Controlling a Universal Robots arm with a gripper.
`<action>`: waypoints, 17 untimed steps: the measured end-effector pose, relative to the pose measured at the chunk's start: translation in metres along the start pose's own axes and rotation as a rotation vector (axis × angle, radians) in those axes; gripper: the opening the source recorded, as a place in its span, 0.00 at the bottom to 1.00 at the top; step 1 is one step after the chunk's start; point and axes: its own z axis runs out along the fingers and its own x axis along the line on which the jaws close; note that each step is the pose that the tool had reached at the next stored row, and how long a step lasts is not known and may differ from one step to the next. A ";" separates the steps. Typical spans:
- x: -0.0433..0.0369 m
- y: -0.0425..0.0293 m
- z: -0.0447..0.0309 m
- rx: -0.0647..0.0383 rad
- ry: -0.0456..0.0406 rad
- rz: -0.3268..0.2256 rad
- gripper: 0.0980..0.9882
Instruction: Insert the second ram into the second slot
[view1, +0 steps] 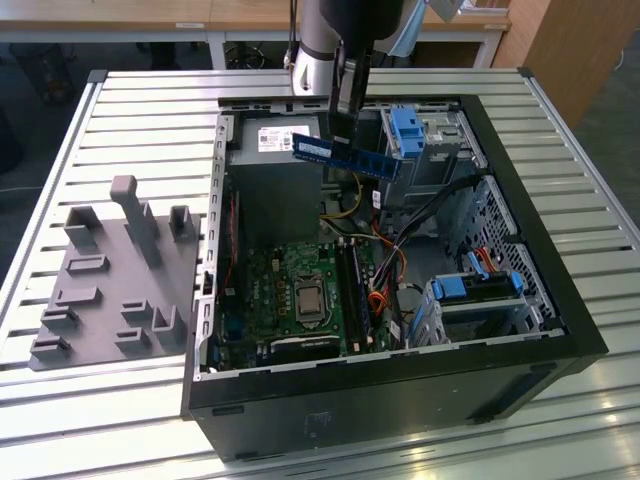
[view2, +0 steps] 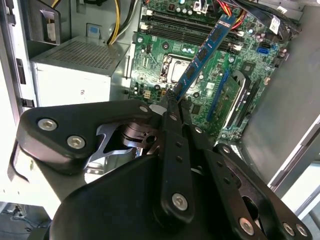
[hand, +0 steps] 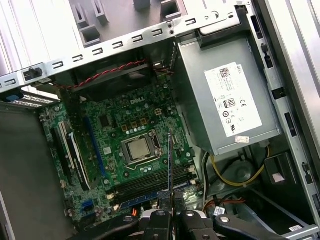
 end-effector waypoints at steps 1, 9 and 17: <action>0.0000 0.0000 0.0000 0.000 -0.0002 0.004 0.04; 0.0000 0.0000 0.0000 0.000 -0.0013 0.033 0.04; 0.0000 0.0000 0.0000 0.000 -0.0022 0.059 0.04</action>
